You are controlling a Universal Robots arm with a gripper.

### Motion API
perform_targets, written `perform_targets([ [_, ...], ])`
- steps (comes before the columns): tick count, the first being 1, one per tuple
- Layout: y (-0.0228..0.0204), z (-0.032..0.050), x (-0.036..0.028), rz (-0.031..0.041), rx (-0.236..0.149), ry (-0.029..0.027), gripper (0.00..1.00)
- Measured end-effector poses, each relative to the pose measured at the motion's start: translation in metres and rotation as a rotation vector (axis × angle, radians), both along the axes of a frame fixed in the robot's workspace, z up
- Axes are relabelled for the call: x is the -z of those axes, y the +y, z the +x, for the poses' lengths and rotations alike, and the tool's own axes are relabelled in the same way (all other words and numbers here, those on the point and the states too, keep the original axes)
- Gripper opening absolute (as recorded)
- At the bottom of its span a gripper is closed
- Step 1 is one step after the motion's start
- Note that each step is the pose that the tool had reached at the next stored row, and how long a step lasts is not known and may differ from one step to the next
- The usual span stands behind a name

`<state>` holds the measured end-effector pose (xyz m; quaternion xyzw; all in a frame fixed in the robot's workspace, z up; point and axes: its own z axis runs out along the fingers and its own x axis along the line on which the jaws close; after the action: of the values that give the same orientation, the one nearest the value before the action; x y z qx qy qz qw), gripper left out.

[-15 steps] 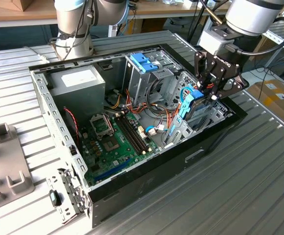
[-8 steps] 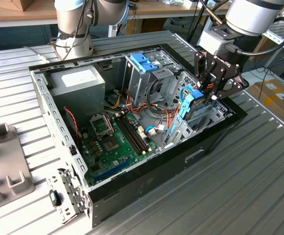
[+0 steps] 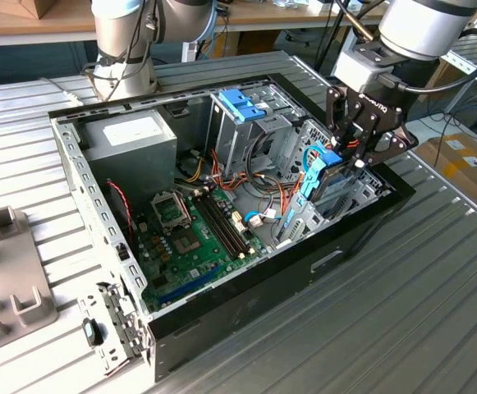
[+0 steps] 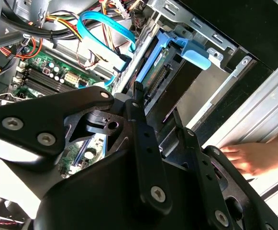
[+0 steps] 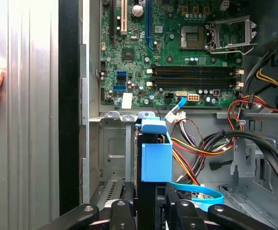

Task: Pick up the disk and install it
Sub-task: 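Insert the disk into the insertion slot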

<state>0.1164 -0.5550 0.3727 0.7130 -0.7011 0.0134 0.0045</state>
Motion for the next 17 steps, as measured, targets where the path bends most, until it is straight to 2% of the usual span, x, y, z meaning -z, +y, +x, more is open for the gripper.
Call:
perform_targets([
  [1, 0.0000, 0.0000, 0.0000, 0.0000, 0.000, 0.0000, 0.36],
  [2, 0.0000, 0.0000, 0.0000, -0.0001, 0.000, 0.0000, 0.42],
  [10, 0.0000, -0.0008, 0.0007, 0.0003, 0.000, 0.0001, 0.42],
  [12, 0.0000, -0.0053, 0.0030, 0.0000, 0.000, 0.0001, 0.42],
  [17, 0.0000, -0.0059, 0.0129, 0.0000, 0.000, 0.0001, 0.42],
])
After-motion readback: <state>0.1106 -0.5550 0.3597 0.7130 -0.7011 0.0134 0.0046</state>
